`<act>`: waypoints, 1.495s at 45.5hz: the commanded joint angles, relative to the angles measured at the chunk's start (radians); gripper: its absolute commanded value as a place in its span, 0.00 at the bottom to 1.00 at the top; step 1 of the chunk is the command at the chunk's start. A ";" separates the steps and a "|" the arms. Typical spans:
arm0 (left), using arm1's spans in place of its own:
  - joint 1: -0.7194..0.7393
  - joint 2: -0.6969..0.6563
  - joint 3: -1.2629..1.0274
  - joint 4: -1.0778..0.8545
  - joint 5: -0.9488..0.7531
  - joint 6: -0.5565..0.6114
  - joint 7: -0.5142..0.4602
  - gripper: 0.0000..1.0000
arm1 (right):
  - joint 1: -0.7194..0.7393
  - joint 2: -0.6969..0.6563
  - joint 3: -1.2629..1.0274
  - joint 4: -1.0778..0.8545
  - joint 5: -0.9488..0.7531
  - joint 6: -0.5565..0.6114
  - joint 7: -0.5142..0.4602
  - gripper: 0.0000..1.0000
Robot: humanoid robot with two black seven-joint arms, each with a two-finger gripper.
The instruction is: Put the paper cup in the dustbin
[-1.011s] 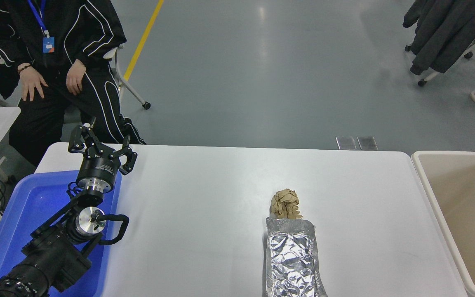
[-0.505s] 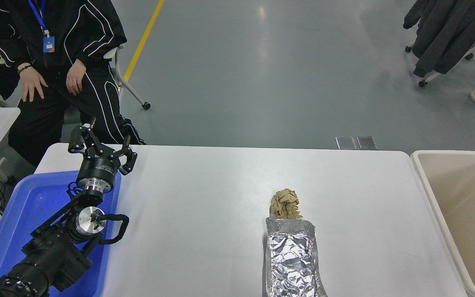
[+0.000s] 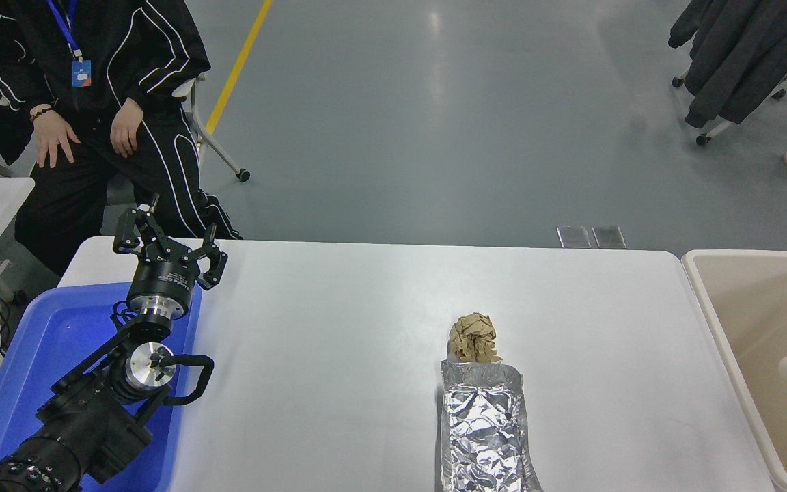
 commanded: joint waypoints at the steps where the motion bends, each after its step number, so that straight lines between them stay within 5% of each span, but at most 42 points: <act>1: 0.000 0.000 0.000 0.000 0.001 0.000 0.000 1.00 | -0.002 0.006 0.002 -0.001 0.000 -0.005 -0.001 0.13; 4: 0.000 0.000 0.000 0.000 0.001 0.000 0.000 1.00 | -0.002 0.006 0.002 0.001 0.000 -0.023 -0.001 0.31; 10: 0.000 0.000 0.000 0.000 -0.001 0.000 0.000 1.00 | -0.002 0.006 0.001 0.001 0.002 -0.035 0.001 0.48; 15: 0.000 0.000 0.000 0.000 0.001 0.000 0.000 1.00 | 0.001 0.006 0.002 -0.003 0.002 -0.069 0.001 0.79; 23: 0.000 -0.001 0.000 0.000 0.001 0.000 0.000 1.00 | 0.024 0.034 0.002 -0.009 0.002 -0.155 -0.001 1.00; 52: 0.000 0.000 0.000 0.000 -0.001 0.000 0.000 1.00 | 0.515 -0.013 0.551 0.126 0.003 -0.135 0.012 1.00; 68: 0.000 0.000 0.000 0.000 -0.001 0.000 -0.001 1.00 | 0.619 -0.035 0.854 0.525 0.034 -0.134 0.012 1.00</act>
